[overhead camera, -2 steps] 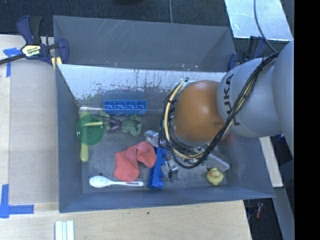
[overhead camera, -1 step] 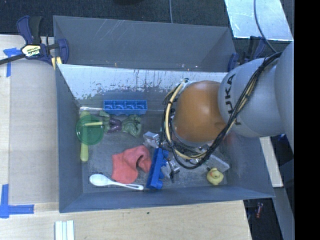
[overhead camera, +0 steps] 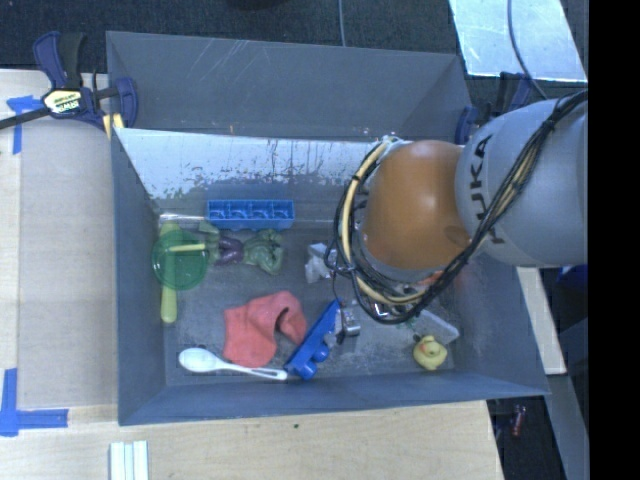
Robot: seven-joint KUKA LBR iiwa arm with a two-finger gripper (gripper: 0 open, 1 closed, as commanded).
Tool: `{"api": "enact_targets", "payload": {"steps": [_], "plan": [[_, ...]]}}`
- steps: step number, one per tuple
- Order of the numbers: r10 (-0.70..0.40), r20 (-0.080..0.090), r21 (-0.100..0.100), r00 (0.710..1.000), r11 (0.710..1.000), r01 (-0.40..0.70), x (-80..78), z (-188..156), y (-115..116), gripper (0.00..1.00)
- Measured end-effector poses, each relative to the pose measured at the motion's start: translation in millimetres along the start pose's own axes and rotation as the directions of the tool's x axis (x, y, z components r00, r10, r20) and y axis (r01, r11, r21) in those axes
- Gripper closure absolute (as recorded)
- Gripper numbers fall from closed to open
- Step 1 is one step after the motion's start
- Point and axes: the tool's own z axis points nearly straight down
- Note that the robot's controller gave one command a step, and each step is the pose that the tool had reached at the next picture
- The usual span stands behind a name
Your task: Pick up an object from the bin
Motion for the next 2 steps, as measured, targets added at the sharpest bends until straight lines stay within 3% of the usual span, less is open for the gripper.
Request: {"api": "enact_targets", "payload": {"steps": [1,2], "plan": [[-0.245,0.002,0.001,0.969,0.969,0.245,-5.3,-33,6,0.0],[-0.514,0.01,0.008,0.858,0.858,0.514,-19.3,13,5,0.0]]}}
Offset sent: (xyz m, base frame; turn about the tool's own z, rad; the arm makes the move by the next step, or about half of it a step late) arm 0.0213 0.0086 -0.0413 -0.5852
